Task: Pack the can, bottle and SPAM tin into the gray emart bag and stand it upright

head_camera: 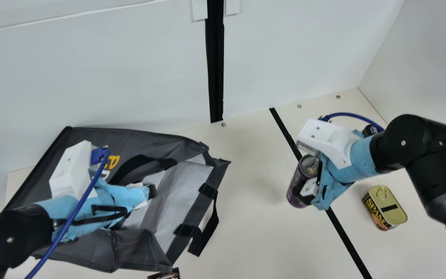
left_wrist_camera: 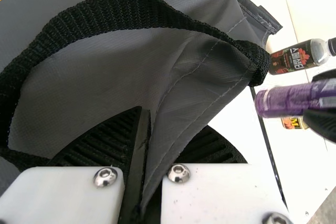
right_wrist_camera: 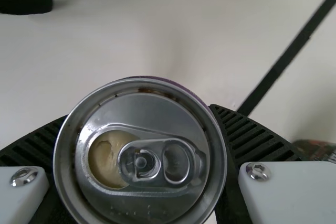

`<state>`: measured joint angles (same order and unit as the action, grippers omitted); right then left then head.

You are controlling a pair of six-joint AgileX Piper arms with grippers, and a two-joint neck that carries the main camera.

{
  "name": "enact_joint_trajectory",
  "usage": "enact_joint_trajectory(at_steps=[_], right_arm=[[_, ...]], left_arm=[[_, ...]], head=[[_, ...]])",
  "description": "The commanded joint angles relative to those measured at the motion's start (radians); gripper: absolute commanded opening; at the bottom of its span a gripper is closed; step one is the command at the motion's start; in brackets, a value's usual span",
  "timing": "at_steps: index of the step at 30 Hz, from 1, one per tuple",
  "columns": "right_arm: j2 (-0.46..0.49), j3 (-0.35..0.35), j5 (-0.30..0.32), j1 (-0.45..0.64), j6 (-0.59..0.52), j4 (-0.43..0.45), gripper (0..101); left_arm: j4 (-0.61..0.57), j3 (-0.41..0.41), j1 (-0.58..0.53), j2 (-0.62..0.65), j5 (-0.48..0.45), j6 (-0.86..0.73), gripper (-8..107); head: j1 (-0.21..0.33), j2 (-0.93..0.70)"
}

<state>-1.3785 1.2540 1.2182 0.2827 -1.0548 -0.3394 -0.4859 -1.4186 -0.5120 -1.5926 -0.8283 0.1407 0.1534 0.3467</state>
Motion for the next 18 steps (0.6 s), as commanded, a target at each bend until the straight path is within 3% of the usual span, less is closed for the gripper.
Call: enact_joint_trajectory(at_steps=[1, 10, 18], right_arm=[[0.014, -0.029, 0.002, -0.018, -0.014, -0.005, 0], [0.078, -0.112, 0.002, -0.119, -0.023, -0.026, 0], [0.124, -0.114, 0.002, -0.177, 0.007, -0.092, 0]], left_arm=[[0.000, 0.000, 0.000, 0.000, 0.000, 0.000, -8], [0.000, 0.000, 0.000, 0.000, 0.000, 0.000, -8], [0.000, 0.000, 0.000, 0.000, 0.000, 0.000, -8]], head=[[0.021, 0.002], [0.021, 0.002], [0.021, 0.002]])
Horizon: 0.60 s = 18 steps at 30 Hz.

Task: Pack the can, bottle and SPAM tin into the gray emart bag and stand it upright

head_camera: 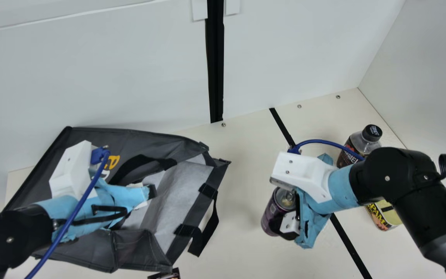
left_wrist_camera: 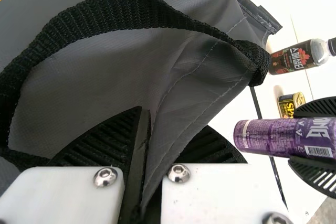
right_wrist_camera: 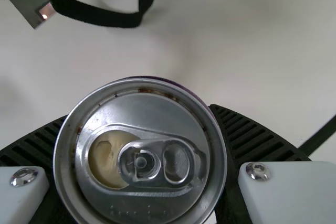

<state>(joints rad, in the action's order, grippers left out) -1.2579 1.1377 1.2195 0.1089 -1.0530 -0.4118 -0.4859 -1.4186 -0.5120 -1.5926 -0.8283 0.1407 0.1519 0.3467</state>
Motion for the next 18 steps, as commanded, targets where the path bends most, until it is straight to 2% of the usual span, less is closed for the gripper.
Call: enact_joint_trajectory(at_steps=[1, 18], right_arm=[[0.008, 0.005, 0.000, -0.006, 0.006, -0.034, 0], [0.061, 0.051, 0.000, -0.033, 0.050, -0.310, 0]], left_arm=[[0.000, 0.000, 0.000, 0.000, 0.000, 0.000, -8], [0.000, 0.000, 0.000, 0.000, 0.000, 0.000, -8]], head=[[0.023, 0.002], [0.023, 0.002]])
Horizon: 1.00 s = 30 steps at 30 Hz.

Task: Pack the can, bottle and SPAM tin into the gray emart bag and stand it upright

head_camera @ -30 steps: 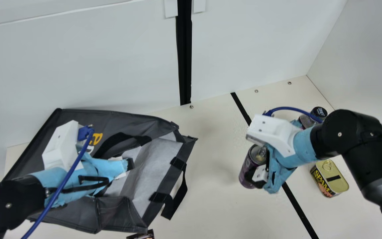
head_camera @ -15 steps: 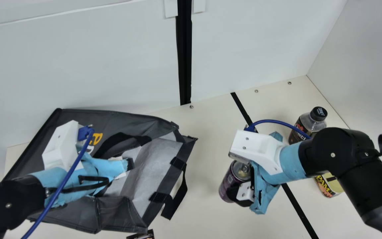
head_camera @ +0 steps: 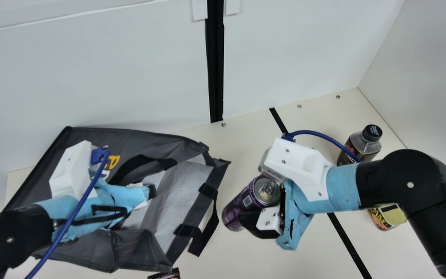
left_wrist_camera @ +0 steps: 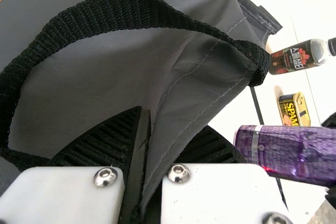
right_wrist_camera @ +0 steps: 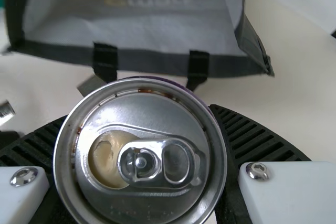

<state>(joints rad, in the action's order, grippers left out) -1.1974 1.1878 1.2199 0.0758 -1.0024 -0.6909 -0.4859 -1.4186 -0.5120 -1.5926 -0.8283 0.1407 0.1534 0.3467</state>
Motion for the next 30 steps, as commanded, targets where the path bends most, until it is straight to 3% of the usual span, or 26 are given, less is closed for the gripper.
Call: enact_joint_trajectory(at_steps=[1, 18, 30], right_arm=[[0.002, 0.001, 0.000, 0.000, -0.001, -0.047, 0], [-0.007, -0.024, 0.000, 0.052, -0.072, -0.265, 0], [-0.033, -0.076, 0.000, 0.081, -0.148, -0.363, 0]], left_arm=[[0.000, 0.000, 0.000, 0.000, 0.000, 0.000, -8], [0.000, 0.000, 0.000, 0.000, 0.000, 0.000, -8], [0.000, 0.000, 0.000, 0.000, 0.000, 0.000, -8]], head=[[0.021, 0.002], [0.021, 0.002], [0.021, 0.002]])
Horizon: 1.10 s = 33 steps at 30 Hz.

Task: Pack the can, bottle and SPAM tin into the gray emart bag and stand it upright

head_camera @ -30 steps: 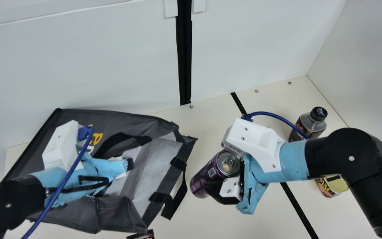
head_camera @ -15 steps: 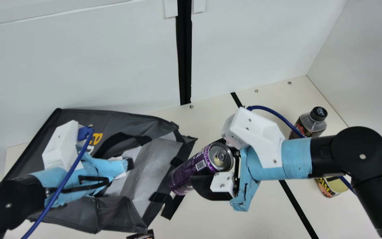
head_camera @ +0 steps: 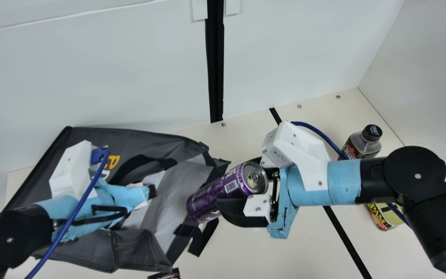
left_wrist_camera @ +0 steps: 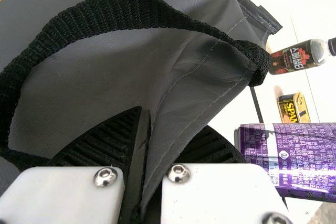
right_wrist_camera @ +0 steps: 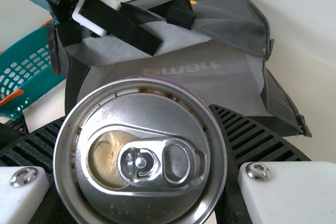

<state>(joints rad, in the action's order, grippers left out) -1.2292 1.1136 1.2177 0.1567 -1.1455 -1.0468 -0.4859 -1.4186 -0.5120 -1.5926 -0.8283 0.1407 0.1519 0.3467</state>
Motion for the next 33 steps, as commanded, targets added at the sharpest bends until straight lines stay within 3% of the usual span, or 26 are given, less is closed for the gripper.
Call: enact_joint_trajectory(at_steps=[1, 5, 21, 33], right_arm=[[-0.004, -0.006, 0.002, 0.001, -0.011, -0.012, 0], [-0.016, -0.022, -0.009, -0.005, -0.030, -0.033, 0], [-0.099, -0.086, -0.241, -0.203, -0.085, -0.141, 0], [-0.214, -0.098, -0.376, -0.281, -0.184, -0.245, 0]], left_arm=[[0.000, 0.000, 0.000, 0.000, 0.000, 0.000, -8], [0.000, 0.000, 0.000, 0.000, 0.000, 0.000, -8], [0.000, 0.000, 0.000, 0.000, 0.000, 0.000, -8], [0.000, 0.000, 0.000, 0.000, 0.000, 0.000, -8]], head=[[0.023, 0.002], [0.023, 0.002], [0.023, 0.002], [0.023, 0.002]])
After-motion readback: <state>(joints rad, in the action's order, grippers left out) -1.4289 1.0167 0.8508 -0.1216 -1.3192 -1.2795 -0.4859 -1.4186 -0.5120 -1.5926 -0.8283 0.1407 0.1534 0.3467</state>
